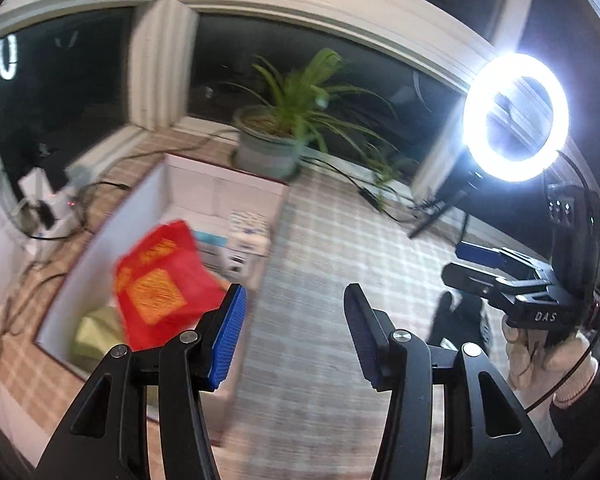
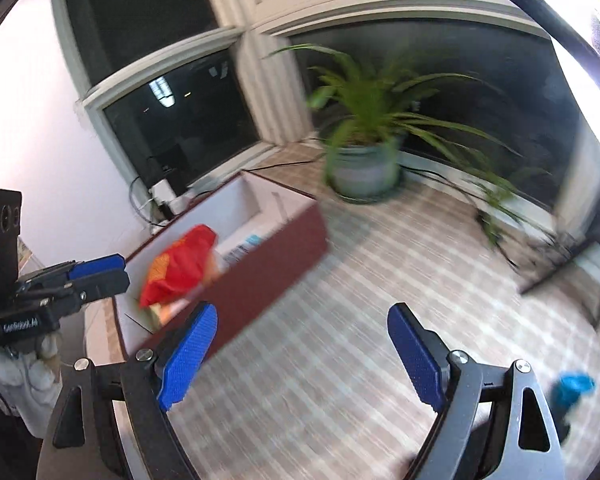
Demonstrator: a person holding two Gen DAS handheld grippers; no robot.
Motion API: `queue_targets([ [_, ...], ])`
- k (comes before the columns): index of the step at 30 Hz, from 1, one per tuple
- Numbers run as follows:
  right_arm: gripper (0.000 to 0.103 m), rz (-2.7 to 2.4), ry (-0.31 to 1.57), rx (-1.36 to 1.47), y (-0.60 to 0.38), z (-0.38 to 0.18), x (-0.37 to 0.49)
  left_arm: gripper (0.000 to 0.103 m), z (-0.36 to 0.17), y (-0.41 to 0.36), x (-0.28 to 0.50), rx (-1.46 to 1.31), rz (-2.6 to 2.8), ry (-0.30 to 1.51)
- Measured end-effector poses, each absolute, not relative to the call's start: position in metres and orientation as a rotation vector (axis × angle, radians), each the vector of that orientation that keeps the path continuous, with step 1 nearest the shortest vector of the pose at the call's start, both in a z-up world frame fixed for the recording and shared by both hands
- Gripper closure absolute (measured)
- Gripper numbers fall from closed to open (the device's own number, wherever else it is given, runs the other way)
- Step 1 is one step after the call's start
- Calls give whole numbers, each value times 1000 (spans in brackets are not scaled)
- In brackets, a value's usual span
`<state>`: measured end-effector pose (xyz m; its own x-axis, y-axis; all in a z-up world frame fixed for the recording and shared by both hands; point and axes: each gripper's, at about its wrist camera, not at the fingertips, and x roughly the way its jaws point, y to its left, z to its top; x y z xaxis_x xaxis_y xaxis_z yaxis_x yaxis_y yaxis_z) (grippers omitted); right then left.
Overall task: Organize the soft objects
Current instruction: 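Move both tools toward the black glove on the table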
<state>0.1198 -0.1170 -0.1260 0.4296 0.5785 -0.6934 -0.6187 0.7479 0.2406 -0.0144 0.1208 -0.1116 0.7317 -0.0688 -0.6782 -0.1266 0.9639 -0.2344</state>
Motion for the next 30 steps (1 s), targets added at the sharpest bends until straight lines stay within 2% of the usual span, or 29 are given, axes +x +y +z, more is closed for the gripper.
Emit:
queue_targets([
  [6, 19, 602, 860, 63, -209, -136, 98, 53, -127, 80, -4, -270, -73, 801],
  [14, 19, 426, 1007, 294, -323, -171, 96, 53, -154, 26, 19, -235, -208, 885],
  [21, 19, 394, 1076, 392, -355, -193, 129, 53, -166, -5, 33, -195, -274, 926],
  [26, 26, 412, 1145, 398, -349, -210, 162, 53, -170, -9, 36, -195, -281, 941],
  [30, 26, 410, 1192, 349, -337, -221, 184, 53, -173, -5, 39, -209, -270, 949],
])
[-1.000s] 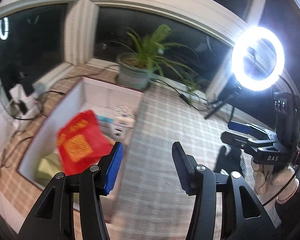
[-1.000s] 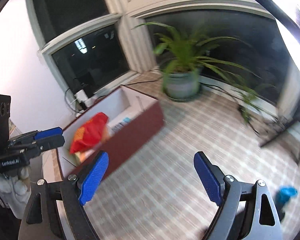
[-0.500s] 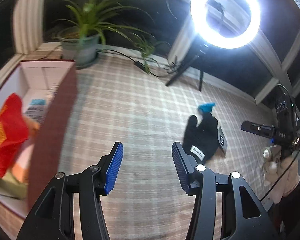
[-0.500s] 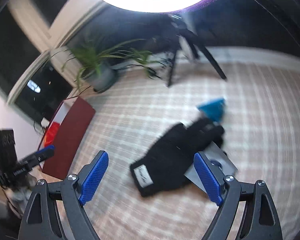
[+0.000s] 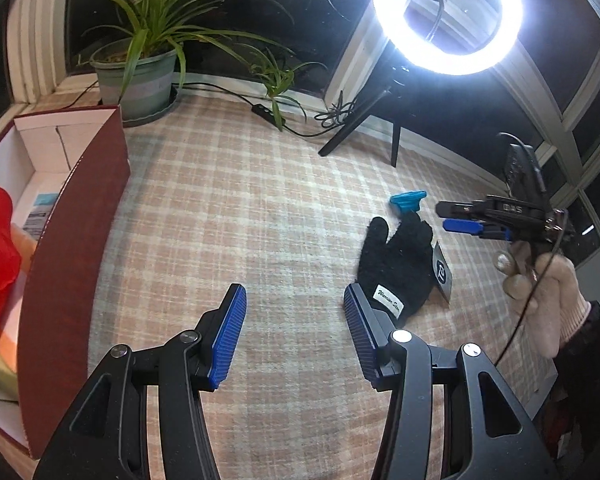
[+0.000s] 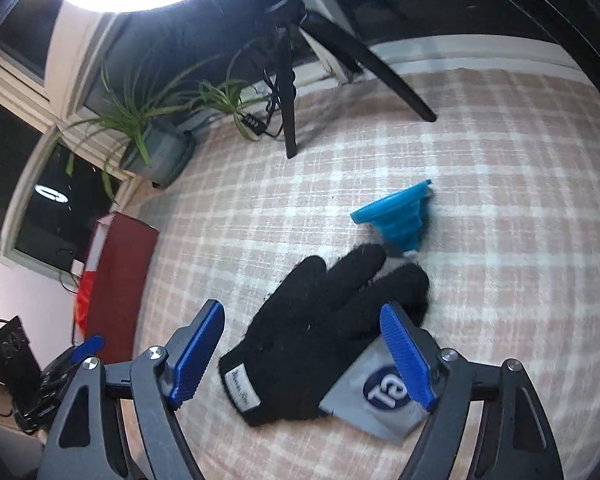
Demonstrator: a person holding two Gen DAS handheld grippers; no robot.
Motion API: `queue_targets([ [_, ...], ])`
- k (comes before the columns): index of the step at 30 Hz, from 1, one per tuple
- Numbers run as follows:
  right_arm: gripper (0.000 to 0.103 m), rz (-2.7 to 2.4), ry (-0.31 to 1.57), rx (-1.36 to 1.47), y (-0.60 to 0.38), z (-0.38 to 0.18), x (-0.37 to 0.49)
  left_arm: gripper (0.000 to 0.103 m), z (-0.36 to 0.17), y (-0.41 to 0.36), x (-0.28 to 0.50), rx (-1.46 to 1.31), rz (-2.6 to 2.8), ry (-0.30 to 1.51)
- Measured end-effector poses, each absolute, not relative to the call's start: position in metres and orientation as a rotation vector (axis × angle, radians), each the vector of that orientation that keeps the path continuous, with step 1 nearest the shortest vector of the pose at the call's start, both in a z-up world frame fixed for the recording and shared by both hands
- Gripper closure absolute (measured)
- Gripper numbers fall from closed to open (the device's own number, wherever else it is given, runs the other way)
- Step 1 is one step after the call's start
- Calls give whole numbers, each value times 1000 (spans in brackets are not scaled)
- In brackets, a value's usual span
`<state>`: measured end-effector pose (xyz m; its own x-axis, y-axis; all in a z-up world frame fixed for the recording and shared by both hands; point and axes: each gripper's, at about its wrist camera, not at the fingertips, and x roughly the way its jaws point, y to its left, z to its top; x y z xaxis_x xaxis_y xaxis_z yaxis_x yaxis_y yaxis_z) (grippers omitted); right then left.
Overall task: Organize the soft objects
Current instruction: 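Move both tools toward the black glove on the table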
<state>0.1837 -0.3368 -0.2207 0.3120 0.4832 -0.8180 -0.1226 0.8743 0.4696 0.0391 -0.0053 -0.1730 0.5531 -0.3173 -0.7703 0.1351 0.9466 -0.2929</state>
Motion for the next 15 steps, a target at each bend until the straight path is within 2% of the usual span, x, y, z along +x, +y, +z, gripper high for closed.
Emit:
queue_targets([
  [8, 26, 410, 1290, 184, -302, -241, 212, 53, -175, 0, 43, -226, -257, 954],
  [15, 26, 435, 1377, 62, -277, -262, 203, 53, -174, 1, 44, -235, -262, 952],
])
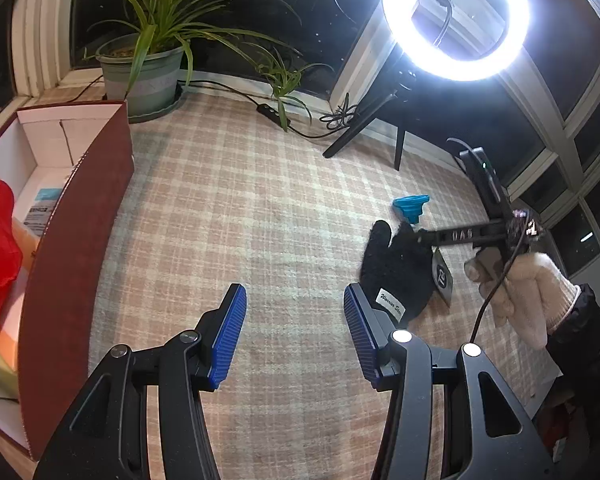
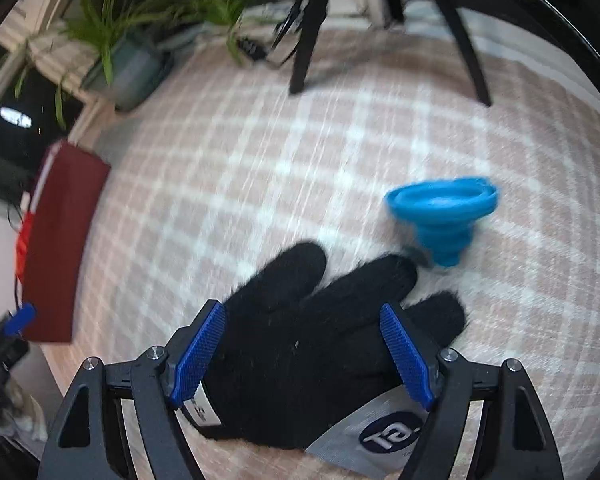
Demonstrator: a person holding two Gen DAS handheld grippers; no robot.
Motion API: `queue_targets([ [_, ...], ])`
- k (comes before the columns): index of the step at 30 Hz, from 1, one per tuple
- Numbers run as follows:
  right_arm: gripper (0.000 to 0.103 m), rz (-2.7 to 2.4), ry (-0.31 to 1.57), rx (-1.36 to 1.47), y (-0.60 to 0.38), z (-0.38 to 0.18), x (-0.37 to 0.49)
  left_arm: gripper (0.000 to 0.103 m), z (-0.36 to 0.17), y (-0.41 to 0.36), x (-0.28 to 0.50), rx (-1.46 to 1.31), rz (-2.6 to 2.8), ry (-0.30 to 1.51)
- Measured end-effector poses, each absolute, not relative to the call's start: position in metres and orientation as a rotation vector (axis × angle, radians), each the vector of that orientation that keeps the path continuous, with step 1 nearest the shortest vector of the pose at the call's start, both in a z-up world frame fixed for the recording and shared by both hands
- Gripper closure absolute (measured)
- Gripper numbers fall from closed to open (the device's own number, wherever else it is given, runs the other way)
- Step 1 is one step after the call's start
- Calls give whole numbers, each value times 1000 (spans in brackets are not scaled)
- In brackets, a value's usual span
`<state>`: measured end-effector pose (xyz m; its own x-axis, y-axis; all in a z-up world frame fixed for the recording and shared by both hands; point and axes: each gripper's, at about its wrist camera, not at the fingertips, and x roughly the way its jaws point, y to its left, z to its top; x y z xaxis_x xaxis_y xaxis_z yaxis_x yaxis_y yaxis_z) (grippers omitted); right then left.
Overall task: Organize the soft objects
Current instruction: 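Move both tools toward the black glove on the table, then close the left gripper on the glove fingers while the right gripper closes on the glove cuff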
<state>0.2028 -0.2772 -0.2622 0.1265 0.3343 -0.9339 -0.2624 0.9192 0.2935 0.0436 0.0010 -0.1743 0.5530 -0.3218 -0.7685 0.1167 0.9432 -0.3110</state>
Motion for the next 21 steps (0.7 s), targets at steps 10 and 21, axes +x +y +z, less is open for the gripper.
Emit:
queue_targets([
  [10, 26, 542, 1372, 72, -246, -266, 177, 53, -180, 6, 45, -270, -265, 967],
  [21, 27, 759, 1384, 146, -207, -247, 149, 53, -181, 15, 40, -300, -261, 966],
])
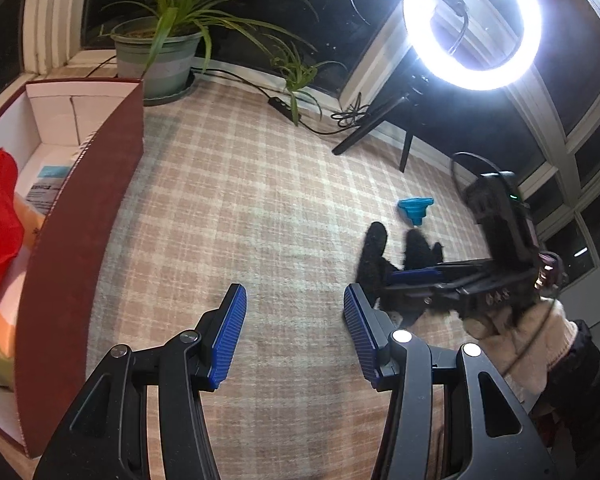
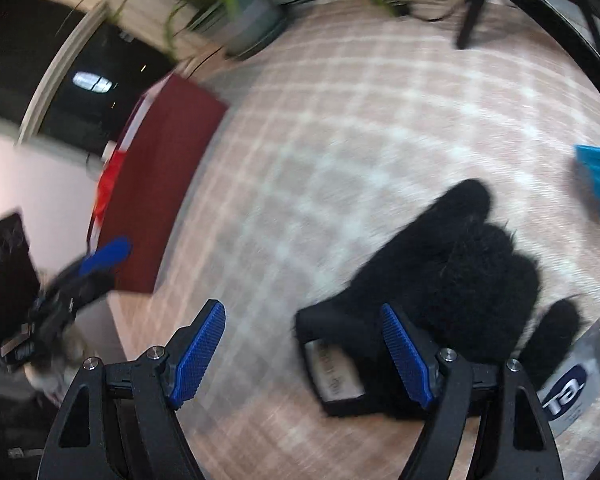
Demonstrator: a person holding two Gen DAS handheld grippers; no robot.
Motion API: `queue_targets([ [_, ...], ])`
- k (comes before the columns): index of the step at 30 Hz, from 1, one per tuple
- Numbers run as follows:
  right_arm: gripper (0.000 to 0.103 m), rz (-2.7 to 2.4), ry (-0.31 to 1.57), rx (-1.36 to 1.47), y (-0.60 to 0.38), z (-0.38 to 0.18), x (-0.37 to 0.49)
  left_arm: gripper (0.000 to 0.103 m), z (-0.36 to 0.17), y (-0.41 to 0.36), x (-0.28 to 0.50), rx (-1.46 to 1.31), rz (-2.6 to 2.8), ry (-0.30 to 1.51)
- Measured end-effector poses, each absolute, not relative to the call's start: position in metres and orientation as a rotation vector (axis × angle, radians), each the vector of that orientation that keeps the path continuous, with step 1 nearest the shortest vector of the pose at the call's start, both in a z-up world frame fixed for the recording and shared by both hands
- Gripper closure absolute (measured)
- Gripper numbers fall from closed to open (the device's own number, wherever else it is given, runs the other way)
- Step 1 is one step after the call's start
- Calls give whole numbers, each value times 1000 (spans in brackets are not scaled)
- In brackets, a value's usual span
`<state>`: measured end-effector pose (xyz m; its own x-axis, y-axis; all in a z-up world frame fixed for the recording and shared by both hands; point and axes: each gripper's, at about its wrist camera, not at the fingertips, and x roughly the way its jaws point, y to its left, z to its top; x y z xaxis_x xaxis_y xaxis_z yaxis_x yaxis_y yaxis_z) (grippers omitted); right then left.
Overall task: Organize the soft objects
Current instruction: 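Close the left gripper on the glove fingers while the right gripper closes on the glove cuff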
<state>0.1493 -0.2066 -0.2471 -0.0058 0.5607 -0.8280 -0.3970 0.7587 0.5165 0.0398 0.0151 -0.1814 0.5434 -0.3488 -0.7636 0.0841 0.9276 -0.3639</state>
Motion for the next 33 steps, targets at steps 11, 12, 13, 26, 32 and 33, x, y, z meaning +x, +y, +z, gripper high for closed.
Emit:
queue_targets([
  [11, 27, 557, 1269, 438, -281, -230, 103, 53, -194, 3, 56, -310, -350, 1034],
  [12, 27, 533, 1265, 454, -289, -233, 100, 53, -196, -4, 59, -309, -371, 1041],
  [13, 27, 508, 1272, 471, -294, -238, 97, 53, -198, -11, 63, -308, -398, 1051],
  [26, 39, 328, 1268, 665, -321, -282, 99, 54, -240, -82, 116, -287, -547, 1194],
  [32, 53, 317, 1260, 697, -326, -285, 99, 56, -259, -100, 128, -245, -569, 1247],
  [33, 54, 312, 1260, 700, -325, -285, 100, 57, -262, -103, 130, -230, -569, 1255],
])
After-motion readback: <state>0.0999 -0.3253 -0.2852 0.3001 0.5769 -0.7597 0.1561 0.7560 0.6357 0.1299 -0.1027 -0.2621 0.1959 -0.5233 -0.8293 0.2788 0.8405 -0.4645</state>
